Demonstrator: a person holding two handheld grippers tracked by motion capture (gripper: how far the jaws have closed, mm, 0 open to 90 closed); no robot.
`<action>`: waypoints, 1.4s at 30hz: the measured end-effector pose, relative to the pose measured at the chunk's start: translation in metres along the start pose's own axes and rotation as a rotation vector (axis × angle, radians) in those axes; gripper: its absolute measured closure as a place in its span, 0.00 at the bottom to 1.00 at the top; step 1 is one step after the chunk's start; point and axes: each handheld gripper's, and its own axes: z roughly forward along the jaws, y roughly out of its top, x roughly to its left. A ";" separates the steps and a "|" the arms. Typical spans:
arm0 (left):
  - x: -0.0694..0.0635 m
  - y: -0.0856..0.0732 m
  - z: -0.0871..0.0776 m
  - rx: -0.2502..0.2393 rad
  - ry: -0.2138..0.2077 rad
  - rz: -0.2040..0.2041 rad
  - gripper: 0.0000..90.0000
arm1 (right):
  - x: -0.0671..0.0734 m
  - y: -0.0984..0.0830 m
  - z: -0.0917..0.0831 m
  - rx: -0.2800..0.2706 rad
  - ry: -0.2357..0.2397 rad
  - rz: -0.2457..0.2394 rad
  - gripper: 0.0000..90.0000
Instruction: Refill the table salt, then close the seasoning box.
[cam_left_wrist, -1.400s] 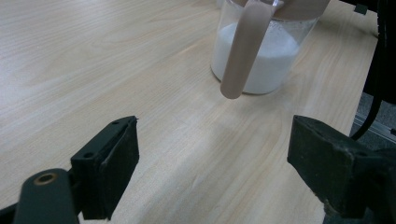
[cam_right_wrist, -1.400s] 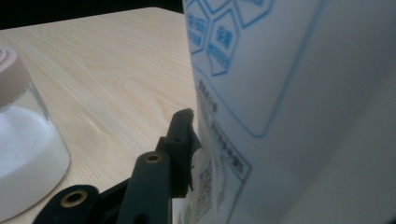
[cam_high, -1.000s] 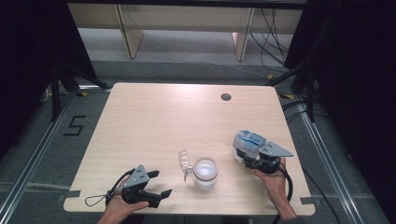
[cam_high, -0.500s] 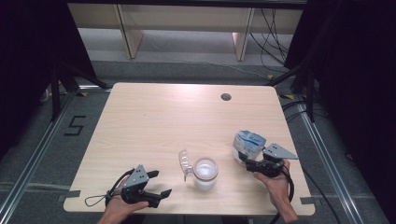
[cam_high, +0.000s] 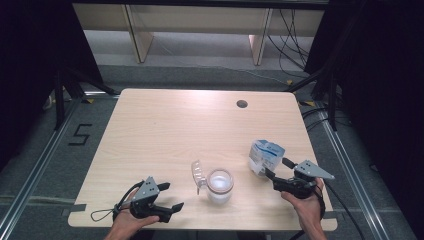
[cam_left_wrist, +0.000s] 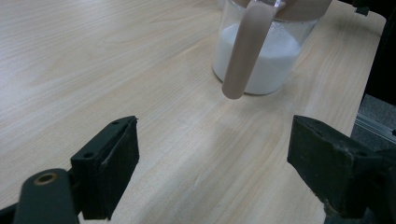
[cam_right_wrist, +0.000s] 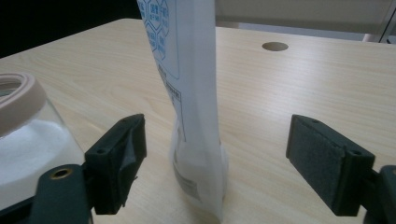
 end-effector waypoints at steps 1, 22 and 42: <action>0.000 0.000 0.000 0.000 0.001 0.002 0.18 | 0.000 0.000 -0.002 0.008 -0.005 -0.003 0.19; 0.002 0.002 0.000 0.012 0.004 0.027 0.18 | 0.025 -0.014 -0.025 0.069 0.031 -0.025 0.18; 0.002 0.002 0.000 0.008 0.003 0.026 0.18 | 0.032 -0.020 -0.034 0.094 0.052 -0.057 0.18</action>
